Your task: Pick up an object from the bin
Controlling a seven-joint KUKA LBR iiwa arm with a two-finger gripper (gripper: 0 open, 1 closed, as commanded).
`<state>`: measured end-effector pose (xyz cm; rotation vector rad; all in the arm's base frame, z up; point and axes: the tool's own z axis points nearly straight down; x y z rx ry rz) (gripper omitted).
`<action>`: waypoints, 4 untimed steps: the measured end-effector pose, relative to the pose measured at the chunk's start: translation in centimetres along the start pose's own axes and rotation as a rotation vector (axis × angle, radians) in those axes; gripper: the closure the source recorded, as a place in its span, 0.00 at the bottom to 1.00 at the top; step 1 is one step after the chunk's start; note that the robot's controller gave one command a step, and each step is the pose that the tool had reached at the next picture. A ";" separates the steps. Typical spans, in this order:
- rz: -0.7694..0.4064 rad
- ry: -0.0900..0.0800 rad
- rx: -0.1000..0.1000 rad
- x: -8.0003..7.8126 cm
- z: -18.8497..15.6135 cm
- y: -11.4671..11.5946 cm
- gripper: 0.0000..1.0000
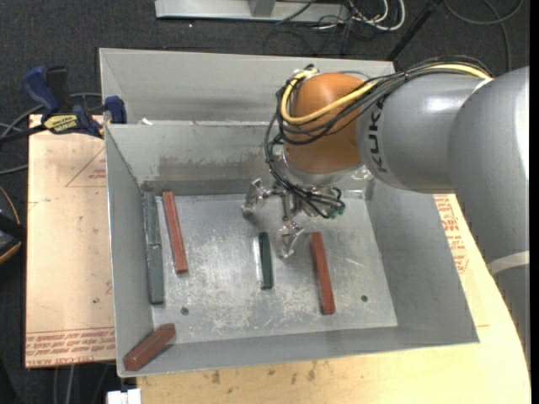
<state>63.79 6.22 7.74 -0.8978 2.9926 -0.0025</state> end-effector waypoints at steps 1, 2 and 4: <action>-0.364 -0.006 0.006 1.6 -0.4 2.1 1.00; -0.364 -0.007 0.006 1.6 -0.4 2.1 1.00; -0.484 0.008 -0.009 -0.5 -14.6 2.0 1.00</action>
Offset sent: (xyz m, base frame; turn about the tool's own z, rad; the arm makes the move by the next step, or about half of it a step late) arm 0.0000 0.0000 0.0000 0.0000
